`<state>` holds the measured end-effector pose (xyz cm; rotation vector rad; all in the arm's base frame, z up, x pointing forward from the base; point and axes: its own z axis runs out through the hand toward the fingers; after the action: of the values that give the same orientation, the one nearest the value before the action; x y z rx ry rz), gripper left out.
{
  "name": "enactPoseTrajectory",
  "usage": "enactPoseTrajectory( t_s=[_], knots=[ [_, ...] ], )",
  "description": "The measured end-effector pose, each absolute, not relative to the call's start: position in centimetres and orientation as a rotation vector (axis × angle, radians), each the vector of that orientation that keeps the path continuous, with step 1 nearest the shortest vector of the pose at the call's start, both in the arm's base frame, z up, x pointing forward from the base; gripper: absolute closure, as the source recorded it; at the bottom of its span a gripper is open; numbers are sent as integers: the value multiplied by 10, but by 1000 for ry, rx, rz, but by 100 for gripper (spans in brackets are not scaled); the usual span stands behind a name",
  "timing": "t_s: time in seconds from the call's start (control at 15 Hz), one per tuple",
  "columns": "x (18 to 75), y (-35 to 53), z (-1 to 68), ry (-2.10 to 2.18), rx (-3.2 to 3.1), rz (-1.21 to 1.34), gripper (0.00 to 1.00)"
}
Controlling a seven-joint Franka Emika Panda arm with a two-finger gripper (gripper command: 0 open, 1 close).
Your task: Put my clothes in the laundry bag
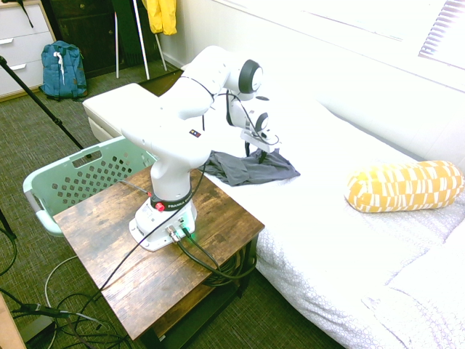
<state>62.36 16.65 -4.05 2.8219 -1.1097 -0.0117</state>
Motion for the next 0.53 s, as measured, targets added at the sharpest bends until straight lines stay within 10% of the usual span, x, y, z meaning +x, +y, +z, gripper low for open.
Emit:
enactPoseTrajectory(
  t_s=[0.33, 0.4, 0.53],
  knots=[
    [633, 176, -50, -1104, 2670, 75, 0],
    [633, 174, -52, -1107, 2665, 72, 100],
    [634, 173, -54, -1110, 2677, 50, 100]
  ],
)
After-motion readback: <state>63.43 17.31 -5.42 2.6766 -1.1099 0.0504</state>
